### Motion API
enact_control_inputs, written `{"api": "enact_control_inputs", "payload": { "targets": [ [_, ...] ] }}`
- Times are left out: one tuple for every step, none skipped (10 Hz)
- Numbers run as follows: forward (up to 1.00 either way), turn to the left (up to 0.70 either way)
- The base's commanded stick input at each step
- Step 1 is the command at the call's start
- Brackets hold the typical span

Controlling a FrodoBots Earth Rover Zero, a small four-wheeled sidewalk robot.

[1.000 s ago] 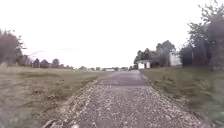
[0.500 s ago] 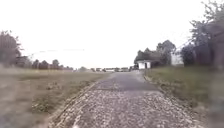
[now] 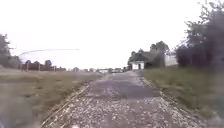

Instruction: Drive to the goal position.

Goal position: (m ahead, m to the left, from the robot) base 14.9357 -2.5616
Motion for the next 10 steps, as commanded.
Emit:
{"api": "enact_control_inputs", "payload": {
  "targets": [
    [1.0,0.0],
    [1.0,0.0],
    [1.0,0.0],
    [1.0,-0.02],
    [1.0,-0.04],
    [1.0,-0.21],
    [1.0,-0.21],
    [1.0,-0.15],
    [1.0,-0.09],
    [1.0,-0.02]
  ]
}}
